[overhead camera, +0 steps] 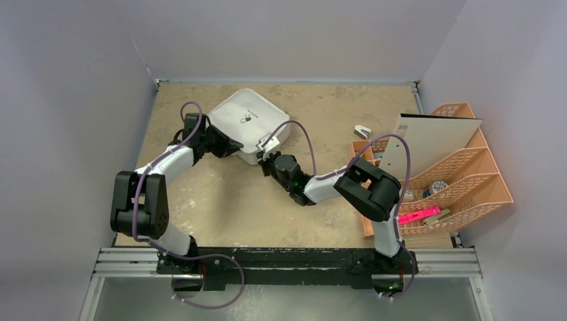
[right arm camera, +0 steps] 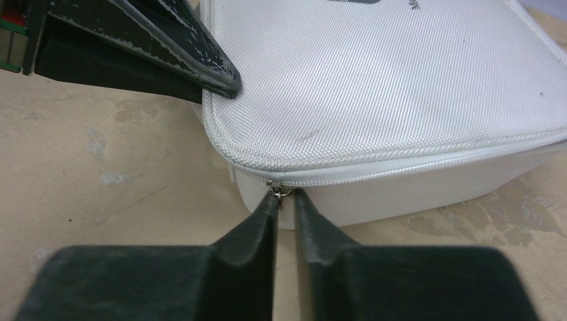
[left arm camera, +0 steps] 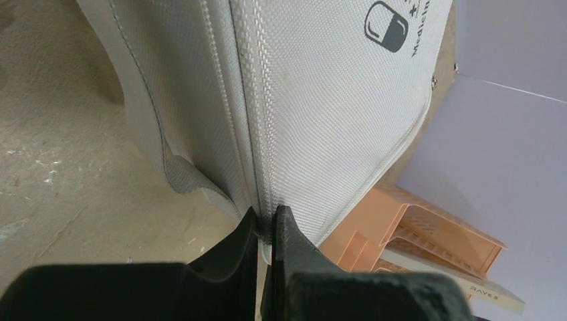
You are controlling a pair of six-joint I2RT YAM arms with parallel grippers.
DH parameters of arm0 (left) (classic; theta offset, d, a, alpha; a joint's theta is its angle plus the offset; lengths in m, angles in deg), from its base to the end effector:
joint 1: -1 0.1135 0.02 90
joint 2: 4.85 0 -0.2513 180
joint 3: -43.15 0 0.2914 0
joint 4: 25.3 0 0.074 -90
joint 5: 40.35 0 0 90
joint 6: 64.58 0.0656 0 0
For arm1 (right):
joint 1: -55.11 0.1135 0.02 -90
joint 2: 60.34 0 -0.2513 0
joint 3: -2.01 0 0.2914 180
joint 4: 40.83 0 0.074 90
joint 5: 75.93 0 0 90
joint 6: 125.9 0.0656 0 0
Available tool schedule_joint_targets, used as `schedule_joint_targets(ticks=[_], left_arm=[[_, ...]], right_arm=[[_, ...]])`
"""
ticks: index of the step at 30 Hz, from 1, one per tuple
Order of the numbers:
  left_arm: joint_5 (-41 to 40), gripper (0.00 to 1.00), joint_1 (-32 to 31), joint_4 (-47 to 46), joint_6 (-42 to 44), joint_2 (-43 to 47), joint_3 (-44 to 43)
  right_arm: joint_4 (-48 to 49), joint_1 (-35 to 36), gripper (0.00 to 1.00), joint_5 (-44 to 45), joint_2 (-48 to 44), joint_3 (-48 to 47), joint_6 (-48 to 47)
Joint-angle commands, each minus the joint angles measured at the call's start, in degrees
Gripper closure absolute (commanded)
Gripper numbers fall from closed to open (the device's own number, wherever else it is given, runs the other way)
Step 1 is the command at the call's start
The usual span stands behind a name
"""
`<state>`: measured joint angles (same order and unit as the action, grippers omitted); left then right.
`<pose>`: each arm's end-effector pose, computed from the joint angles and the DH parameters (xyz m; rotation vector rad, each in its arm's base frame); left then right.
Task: Organize the medicine kit
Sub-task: Zip the medicine box at the center of the board.
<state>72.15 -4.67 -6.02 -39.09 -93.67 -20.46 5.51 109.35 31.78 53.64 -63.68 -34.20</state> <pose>0.3702 -0.0620 0.1463 -1.0542 2.2972 -1.0173 0.2806 0.3555 0.1209 -0.4948 1.5497 0.5079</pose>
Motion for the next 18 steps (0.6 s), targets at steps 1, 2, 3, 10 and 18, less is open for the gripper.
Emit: schedule_joint_targets(ticks=[1,2,3,10,18], left_arm=[[3.5,1.00,-1.0,-3.5,-2.3,3.3,-1.3],[3.2,1.00,-1.2,-3.5,-2.4,3.2,-1.4],[3.0,1.00,-1.4,-3.5,-2.5,3.1,-1.5],[1.3,1.00,-3.4,-5.2,-4.7,1.6,-1.6],[-0.9,1.00,-4.2,-5.9,-6.2,1.5,-0.9]], right_arm=[[2.9,-0.7,0.96,-1.0,0.1,-2.5,-1.4],[2.9,-0.7,1.00,-1.8,0.0,-2.6,-2.7],[3.0,-0.7,1.00,-2.9,-0.1,-2.6,-3.4],[2.2,-0.2,1.00,-12.2,-1.1,-3.3,-3.3],[0.6,0.2,1.00,-17.3,-0.9,-3.6,-4.7]])
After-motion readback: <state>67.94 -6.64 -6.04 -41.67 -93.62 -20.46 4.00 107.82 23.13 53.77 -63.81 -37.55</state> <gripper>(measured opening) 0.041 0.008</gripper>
